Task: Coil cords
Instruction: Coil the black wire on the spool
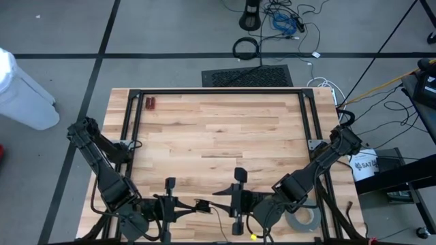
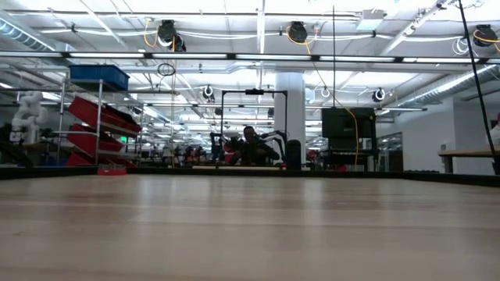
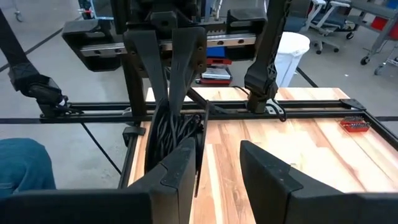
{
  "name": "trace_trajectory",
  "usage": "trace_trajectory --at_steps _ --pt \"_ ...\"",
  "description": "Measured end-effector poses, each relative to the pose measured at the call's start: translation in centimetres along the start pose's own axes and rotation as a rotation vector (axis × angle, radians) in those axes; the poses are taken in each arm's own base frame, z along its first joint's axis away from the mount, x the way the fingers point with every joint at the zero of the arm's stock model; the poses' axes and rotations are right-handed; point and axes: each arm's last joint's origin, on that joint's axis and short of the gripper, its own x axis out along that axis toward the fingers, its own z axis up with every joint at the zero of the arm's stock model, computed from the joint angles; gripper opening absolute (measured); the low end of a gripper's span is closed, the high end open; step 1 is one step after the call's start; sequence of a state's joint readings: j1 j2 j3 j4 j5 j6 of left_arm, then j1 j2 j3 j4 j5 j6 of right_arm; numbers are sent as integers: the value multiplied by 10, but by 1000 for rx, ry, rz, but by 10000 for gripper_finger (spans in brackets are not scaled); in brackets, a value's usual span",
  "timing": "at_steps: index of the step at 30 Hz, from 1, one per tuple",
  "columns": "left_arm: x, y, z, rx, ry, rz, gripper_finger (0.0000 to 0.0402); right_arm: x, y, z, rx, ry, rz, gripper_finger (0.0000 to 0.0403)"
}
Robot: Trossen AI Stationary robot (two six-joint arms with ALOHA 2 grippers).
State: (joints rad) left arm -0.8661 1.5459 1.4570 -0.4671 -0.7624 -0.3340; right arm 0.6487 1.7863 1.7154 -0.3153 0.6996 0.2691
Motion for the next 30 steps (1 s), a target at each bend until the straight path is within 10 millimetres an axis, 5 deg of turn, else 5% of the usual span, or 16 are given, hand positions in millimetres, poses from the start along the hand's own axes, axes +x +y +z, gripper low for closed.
trace_trajectory --at_steps 22,30 --pt "9 -1 -4 14 13 16 8 12 -2 -5 29 50 94 114" --pt "9 -2 -3 9 8 15 8 12 -3 -5 37 57 92 75"
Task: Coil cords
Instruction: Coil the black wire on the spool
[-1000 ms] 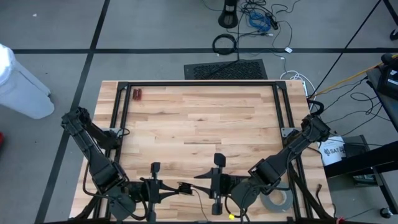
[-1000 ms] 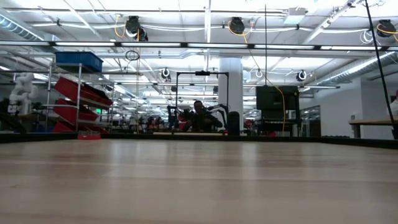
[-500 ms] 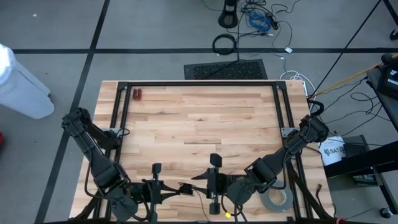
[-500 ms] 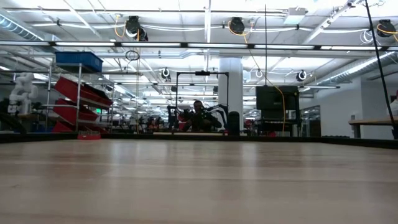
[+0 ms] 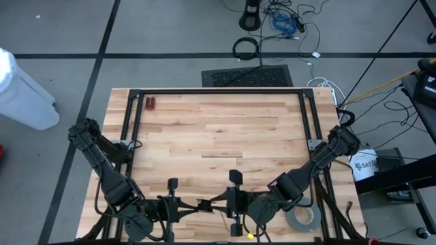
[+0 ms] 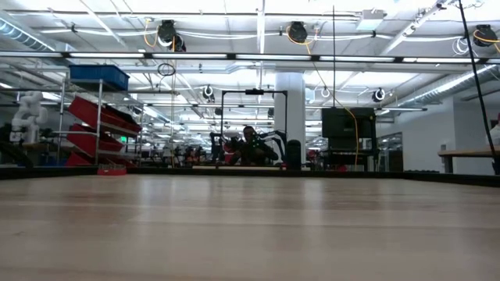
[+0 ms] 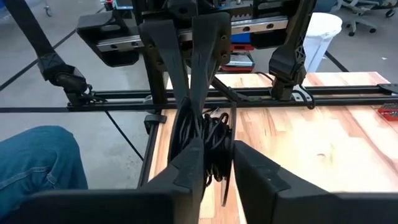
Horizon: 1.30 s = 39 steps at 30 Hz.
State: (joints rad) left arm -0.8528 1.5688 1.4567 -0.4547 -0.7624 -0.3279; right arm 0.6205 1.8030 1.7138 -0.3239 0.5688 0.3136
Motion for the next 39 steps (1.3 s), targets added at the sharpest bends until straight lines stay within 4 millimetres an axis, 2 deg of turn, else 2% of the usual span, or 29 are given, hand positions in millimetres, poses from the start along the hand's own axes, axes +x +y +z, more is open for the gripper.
trace_trajectory --at_steps 8,29,33,39 --pt "1 1 1 -10 1 -1 8 3 -3 -2 -14 36 23 5" --pt "1 2 1 -12 -2 3 11 7 -4 -4 -43 42 18 0" --pt "1 2 1 -29 -3 5 34 7 -4 -4 -43 41 15 0" --pt "2 2 2 -47 -13 24 100 7 -4 -4 -42 39 15 0"
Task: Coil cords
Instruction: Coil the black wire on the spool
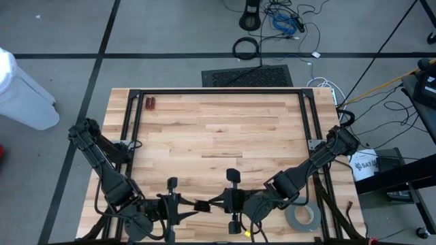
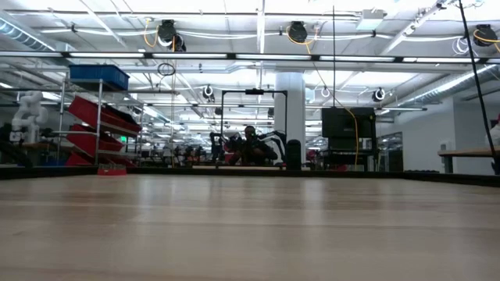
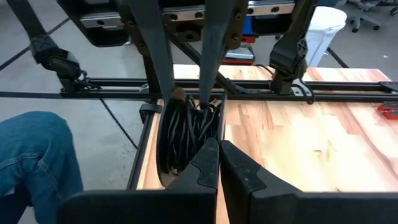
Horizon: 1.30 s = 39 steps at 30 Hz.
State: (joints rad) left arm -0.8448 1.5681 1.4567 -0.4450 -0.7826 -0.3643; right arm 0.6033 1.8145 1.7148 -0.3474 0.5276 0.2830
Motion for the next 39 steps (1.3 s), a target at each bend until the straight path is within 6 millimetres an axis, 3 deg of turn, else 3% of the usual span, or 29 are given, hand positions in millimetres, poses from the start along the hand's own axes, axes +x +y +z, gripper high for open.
trace_trajectory --at_steps 6,19,30,35,39 --pt "-4 -3 -1 -9 -13 19 135 -3 0 0 -6 2 -16 0" --pt "-25 -12 7 11 -67 26 137 -5 -2 -1 -7 17 -52 0" --pt "-47 -26 5 60 -145 117 138 -23 -6 11 -6 -33 -80 0" --pt "-47 -30 3 39 -186 188 138 -34 -8 17 -18 -57 -95 0" --pt "-35 -43 -6 33 -217 275 138 -45 -7 22 -24 -77 -89 0"
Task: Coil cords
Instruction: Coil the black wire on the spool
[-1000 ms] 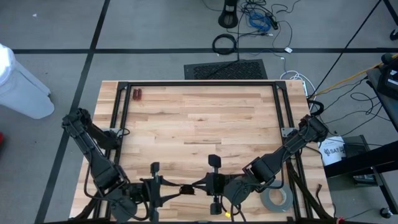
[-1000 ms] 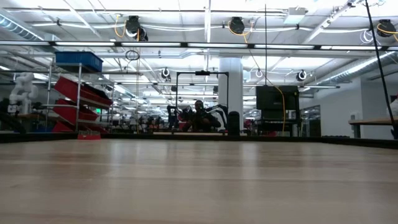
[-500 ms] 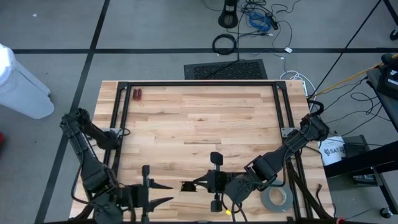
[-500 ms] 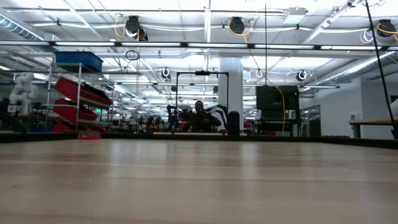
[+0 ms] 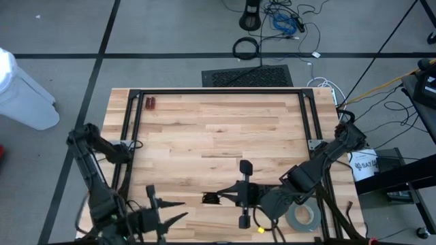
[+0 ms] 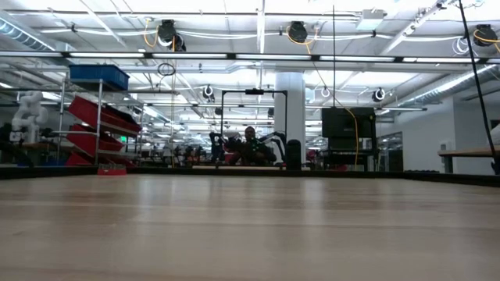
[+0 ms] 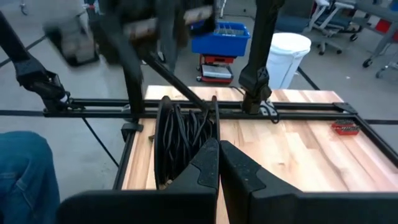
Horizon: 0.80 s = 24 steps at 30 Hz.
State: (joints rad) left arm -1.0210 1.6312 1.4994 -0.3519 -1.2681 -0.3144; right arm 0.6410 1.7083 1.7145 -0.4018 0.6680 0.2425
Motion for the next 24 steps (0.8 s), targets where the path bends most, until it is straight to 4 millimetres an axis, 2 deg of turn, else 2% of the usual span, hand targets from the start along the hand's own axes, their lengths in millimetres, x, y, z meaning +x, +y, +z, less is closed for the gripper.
trace_trajectory --at_steps 6,11,16,20,24 --pt "17 -25 -30 96 -23 165 138 -15 3 4 -6 -9 11 0" --pt "29 -41 -45 99 -31 204 137 -19 6 2 -19 -4 3 0" --pt "31 -47 -35 148 -35 127 137 -22 8 -2 -21 21 7 0" --pt "28 -49 -11 192 -96 -12 136 -23 10 -3 -30 29 10 0" --pt "35 -44 6 234 -150 -5 136 -23 10 -3 -35 29 11 0"
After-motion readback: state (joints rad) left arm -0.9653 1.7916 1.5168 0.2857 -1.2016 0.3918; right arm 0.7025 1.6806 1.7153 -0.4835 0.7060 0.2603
